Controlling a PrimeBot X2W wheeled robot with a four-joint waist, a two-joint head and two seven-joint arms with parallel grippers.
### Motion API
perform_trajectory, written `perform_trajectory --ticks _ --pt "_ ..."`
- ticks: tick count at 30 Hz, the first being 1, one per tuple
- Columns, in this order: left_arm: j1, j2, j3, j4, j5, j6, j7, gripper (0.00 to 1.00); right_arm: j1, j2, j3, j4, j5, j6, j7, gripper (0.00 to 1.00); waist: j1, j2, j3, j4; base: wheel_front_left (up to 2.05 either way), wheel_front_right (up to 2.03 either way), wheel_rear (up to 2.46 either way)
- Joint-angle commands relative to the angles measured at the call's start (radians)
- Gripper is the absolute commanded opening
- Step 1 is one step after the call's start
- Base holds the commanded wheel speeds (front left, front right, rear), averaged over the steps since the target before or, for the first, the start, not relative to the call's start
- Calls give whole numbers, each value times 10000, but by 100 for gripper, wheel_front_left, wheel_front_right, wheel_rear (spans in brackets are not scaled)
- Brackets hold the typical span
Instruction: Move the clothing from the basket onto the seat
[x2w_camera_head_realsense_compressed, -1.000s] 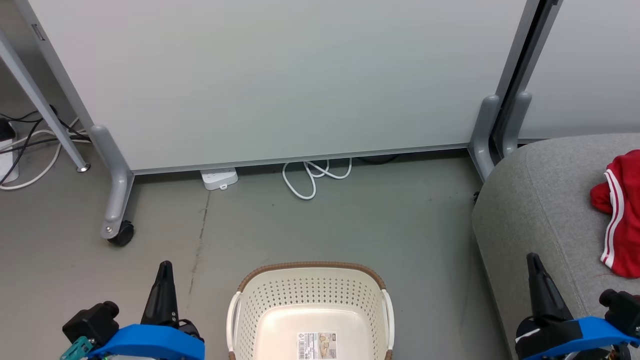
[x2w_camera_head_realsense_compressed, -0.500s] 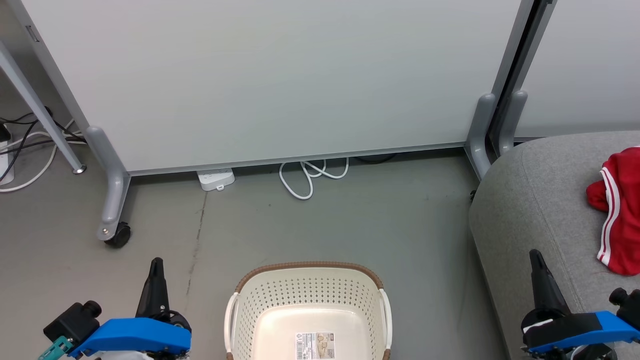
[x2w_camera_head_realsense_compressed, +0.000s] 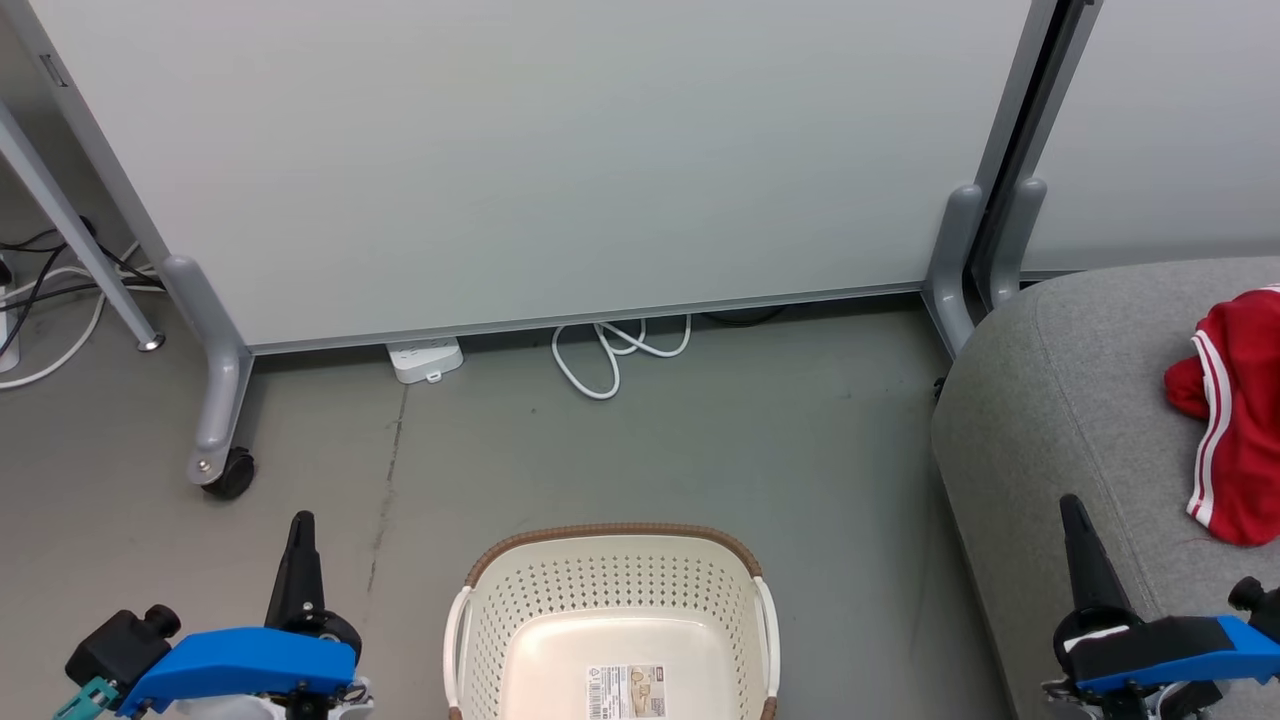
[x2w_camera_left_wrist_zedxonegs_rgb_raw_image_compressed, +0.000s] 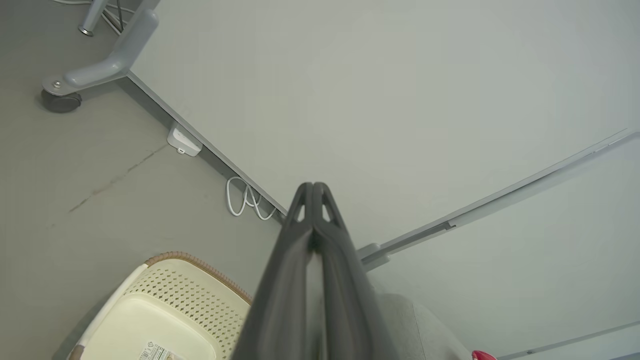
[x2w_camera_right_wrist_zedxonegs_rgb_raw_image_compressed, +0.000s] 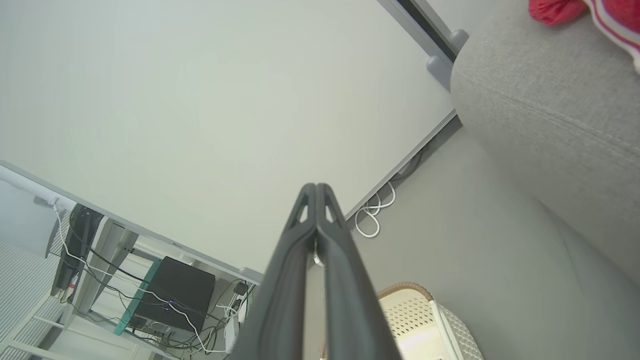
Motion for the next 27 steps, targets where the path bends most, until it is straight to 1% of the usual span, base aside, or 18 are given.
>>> perform_trajectory --ticks 1,13,27 --pt "-326 5 55 -144 -216 -52 48 0 -330 2 -41 -120 237 3 83 0 0 0 0 -5 0 0 0" --pt "-404 5 228 -185 -1653 -64 422 0 -419 50 -112 -113 1699 3 448 0 0 0 5 -91 0 0 0" --pt "-476 4 370 -223 -3019 -77 773 0 -496 93 -179 -101 3101 3 806 0 0 0 11 -183 0 0 0"
